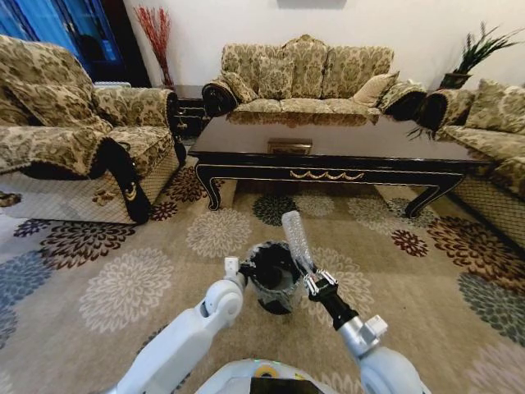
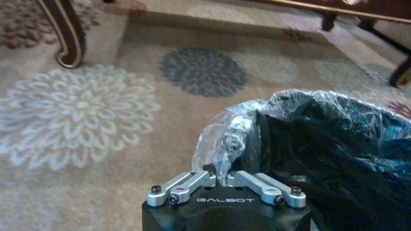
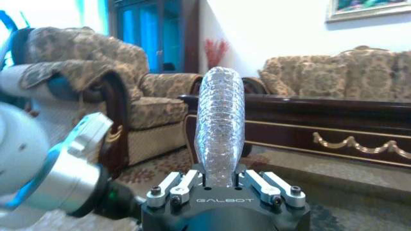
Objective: Move to the front of the table and pick up the trash from the floor, then place it into the trash bin.
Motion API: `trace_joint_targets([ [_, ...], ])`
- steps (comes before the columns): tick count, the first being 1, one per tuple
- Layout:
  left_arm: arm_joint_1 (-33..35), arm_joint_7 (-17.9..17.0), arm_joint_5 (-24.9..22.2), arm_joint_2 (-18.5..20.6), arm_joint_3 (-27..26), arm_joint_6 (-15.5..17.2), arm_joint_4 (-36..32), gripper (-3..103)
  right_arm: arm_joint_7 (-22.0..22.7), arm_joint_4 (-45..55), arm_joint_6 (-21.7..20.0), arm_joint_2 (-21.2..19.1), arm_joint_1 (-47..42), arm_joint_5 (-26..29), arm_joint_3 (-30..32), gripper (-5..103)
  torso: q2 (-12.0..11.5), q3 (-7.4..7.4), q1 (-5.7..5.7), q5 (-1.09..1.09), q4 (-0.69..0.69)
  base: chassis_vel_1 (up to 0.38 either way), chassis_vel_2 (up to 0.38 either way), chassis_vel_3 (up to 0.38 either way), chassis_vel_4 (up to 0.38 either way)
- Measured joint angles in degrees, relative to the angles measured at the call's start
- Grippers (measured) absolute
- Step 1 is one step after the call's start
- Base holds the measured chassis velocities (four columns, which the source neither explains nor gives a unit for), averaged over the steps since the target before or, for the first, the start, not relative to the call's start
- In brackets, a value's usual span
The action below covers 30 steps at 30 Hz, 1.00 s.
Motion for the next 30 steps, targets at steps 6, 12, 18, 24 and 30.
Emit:
trace_joint_targets([
  [6,0.98,-0.39,0.74,-0.92,1.80,0.28,-0.53,4,-0.78,-1.02,0.27,1.00,-0.20,-1.75,-1.33,24,0.00,0.00,0.00,-0.02,0.00,0.000,0.000,0.000,0.000],
  [12,3.19,0.16,2.13,0.13,1.49,0.00,-1.59,4,-0.89,-2.89,0.27,2.09,0.13,-3.00,-2.71,31,0.00,0.00,0.00,-0.02,0.01,0.000,0.000,0.000,0.000],
  [18,4.62,0.85,3.01,1.08,0.07,-0.43,-2.06,4,-0.77,-3.66,-0.07,2.00,0.90,-2.45,-3.09,53,0.00,0.00,0.00,-0.01,0.01,0.000,0.000,0.000,0.000],
  [24,5.27,1.05,3.11,1.26,-0.73,-0.63,-2.22,4,-0.77,-3.62,-0.50,1.90,1.00,-2.13,-3.57,75,0.00,0.00,0.00,-0.01,0.00,0.000,0.000,0.000,0.000],
  [30,6.49,1.48,3.89,1.23,-1.57,-0.68,-2.23,4,-0.77,-3.60,-0.53,1.80,0.84,-2.04,-3.63,95,0.00,0.00,0.00,-0.02,0.00,0.000,0.000,0.000,0.000],
])
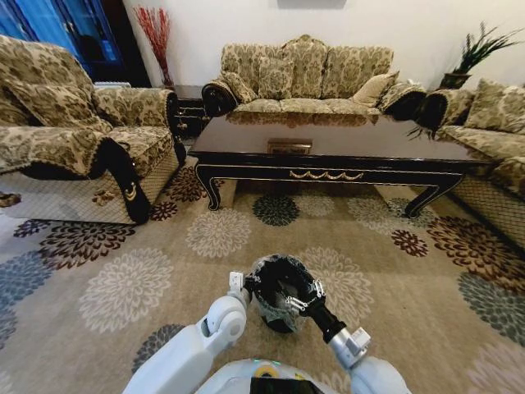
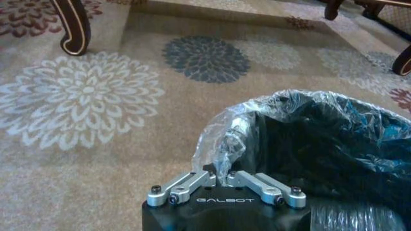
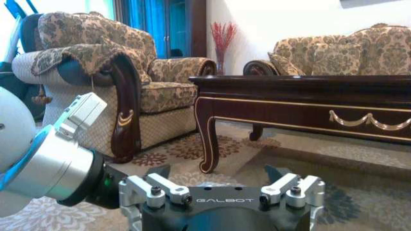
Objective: Move to the front of the table and pick up the trash from the floor, then place it into the trash bin.
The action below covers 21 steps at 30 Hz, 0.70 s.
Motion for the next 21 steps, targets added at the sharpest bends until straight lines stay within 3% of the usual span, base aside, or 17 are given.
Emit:
trace_joint_targets([
  [8,2.59,1.24,1.74,0.46,-4.54,-0.48,-0.31,4,0.45,-0.18,-0.01,0.95,-0.02,0.78,0.71,100,0.00,0.00,0.00,-0.01,0.00,0.000,0.000,0.000,0.000],
  [15,6.56,3.33,1.04,5.86,-11.48,-2.13,-2.18,4,0.77,-1.15,0.33,1.32,0.58,1.62,1.91,100,0.00,0.00,0.00,0.00,0.01,0.000,0.000,0.000,0.000],
  [21,8.60,3.93,0.72,7.65,-14.79,-3.59,-1.96,4,0.68,-1.54,0.63,1.86,0.55,1.06,1.30,100,0.00,0.00,0.00,0.00,0.01,0.000,0.000,0.000,0.000],
])
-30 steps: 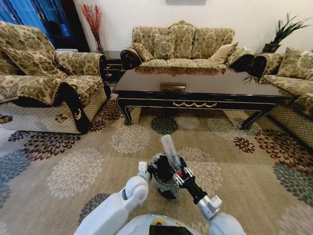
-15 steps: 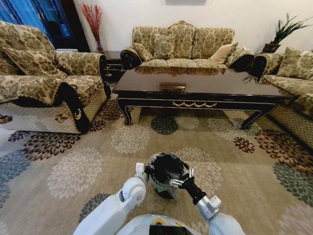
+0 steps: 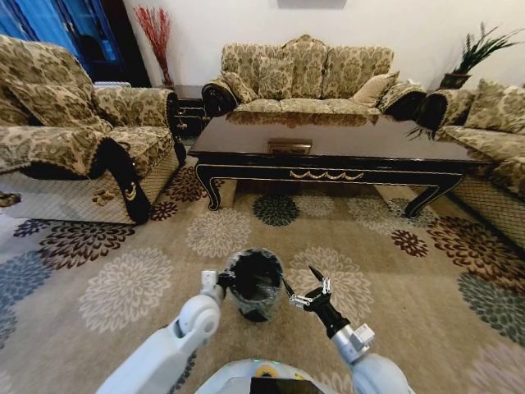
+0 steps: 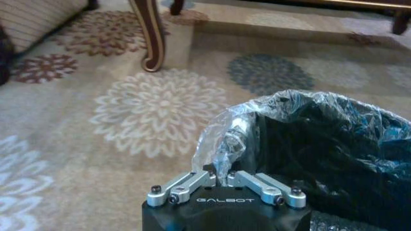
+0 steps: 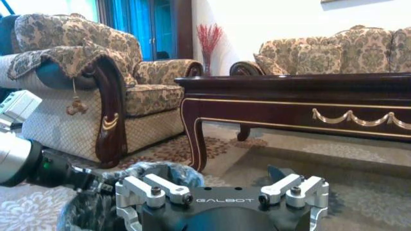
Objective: Move to the front of the table and pick up the trash from the floor, then place it into the trash bin.
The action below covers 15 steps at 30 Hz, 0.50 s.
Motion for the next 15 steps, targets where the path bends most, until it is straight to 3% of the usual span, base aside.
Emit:
trace_joint_targets([
  [11,-0.71,-0.30,0.14,-0.99,-2.23,-2.28,4.31,3,-0.09,0.00,0.38,-0.21,-0.83,-0.11,1.02,100,0.00,0.00,0.00,-0.01,-0.01,0.000,0.000,0.000,0.000],
  [14,-0.75,-0.32,0.29,-1.48,-2.25,-2.55,4.79,19,-0.09,0.10,0.42,-0.44,-0.90,0.17,1.50,100,0.00,0.00,0.00,0.01,-0.01,0.000,0.000,0.000,0.000],
  [15,-0.75,-0.32,0.29,-1.48,-2.25,-2.55,4.79,19,-0.09,0.10,0.42,-0.44,-0.90,0.17,1.50,100,0.00,0.00,0.00,0.01,-0.01,0.000,0.000,0.000,0.000],
])
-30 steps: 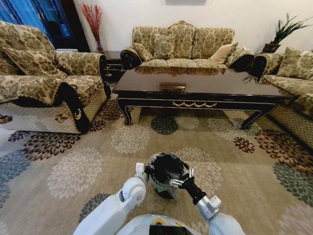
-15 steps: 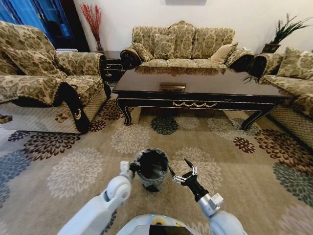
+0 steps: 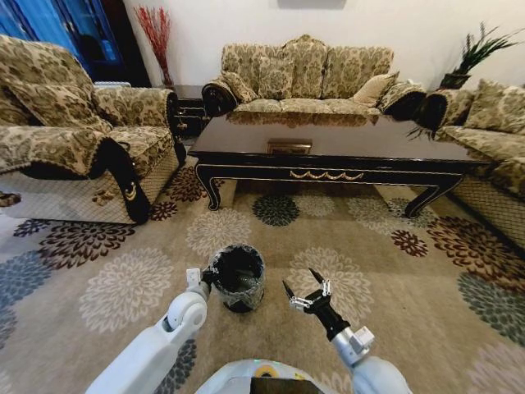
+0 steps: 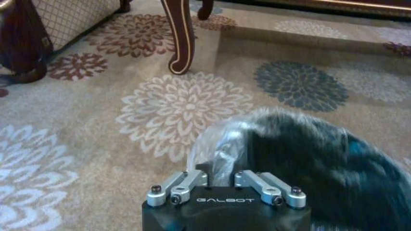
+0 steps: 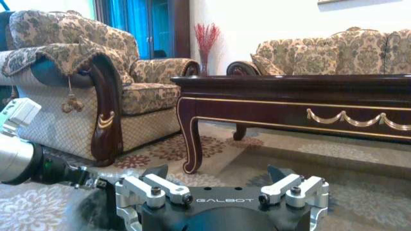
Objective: Move to the front of the table and pick up the trash from the floor, then place it into the trash bin.
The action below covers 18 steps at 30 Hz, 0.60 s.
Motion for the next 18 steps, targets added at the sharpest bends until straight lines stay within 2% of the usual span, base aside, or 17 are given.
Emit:
trace_joint_targets([
  [1,0.04,0.01,0.00,-0.11,0.02,-0.04,0.05,19,0.00,0.03,0.02,-0.06,0.00,0.06,0.05,100,0.00,0.00,0.00,-0.01,-0.01,0.000,0.000,0.000,0.000],
  [2,0.12,0.00,0.05,-0.20,0.03,-0.05,0.14,29,0.01,0.05,0.02,-0.10,0.03,0.14,0.08,100,0.00,0.00,0.00,0.00,0.00,0.000,0.000,0.000,0.000],
  [4,0.23,0.00,0.13,-0.27,0.05,-0.06,0.15,29,0.02,0.06,0.02,-0.10,0.07,0.21,0.07,100,0.00,0.00,0.00,-0.01,0.00,0.000,0.000,0.000,0.000],
  [7,0.89,-0.01,0.40,-0.36,0.02,-0.15,-0.27,46,0.06,0.05,0.00,0.02,0.24,0.30,-0.06,100,0.00,0.00,0.00,-0.01,0.00,0.000,0.000,0.000,0.000],
  [8,0.89,-0.01,0.40,-0.36,0.02,-0.15,-0.27,46,0.06,0.05,0.00,0.02,0.24,0.30,-0.06,100,0.00,0.00,0.00,-0.01,0.00,0.000,0.000,0.000,0.000],
  [9,1.01,-0.02,0.44,-0.36,-0.01,-0.16,-0.45,52,0.07,0.03,-0.01,0.02,0.25,0.30,-0.07,100,0.00,0.00,0.00,-0.01,0.00,0.000,0.000,0.000,0.000],
  [11,1.72,-0.34,0.91,-0.22,-0.47,-0.17,-2.06,62,0.09,0.01,-0.02,0.01,0.23,0.36,0.04,100,0.00,0.00,0.00,-0.01,0.00,0.000,0.000,0.000,0.000],
  [12,1.72,-0.34,0.91,-0.22,-0.47,-0.17,-2.06,62,0.09,0.01,-0.02,0.01,0.23,0.36,0.04,100,0.00,0.00,0.00,-0.01,0.00,0.000,0.000,0.000,0.000],
  [14,3.11,-0.70,1.14,0.46,-1.70,0.55,-5.62,73,-0.04,0.32,-0.01,0.29,-0.19,0.64,0.73,100,0.00,0.00,0.00,0.00,0.00,0.000,0.000,0.000,0.000],
  [16,3.67,-0.67,1.23,0.89,-2.34,0.77,-7.17,73,-0.08,0.69,0.00,0.65,-0.52,1.01,1.25,100,0.00,0.00,0.00,-0.01,0.01,0.000,0.000,0.000,0.000],
  [17,4.05,0.02,1.94,1.74,-3.08,0.62,-8.81,84,0.02,1.15,0.08,1.50,-1.17,1.42,2.51,100,0.00,0.00,0.00,0.00,0.03,0.000,0.000,0.000,0.000],
  [18,4.03,1.34,3.25,2.53,-3.64,-0.28,-9.84,89,0.48,1.40,0.36,2.71,-1.93,1.40,4.06,100,0.00,0.00,0.00,0.00,0.00,0.000,0.000,0.000,0.000],
])
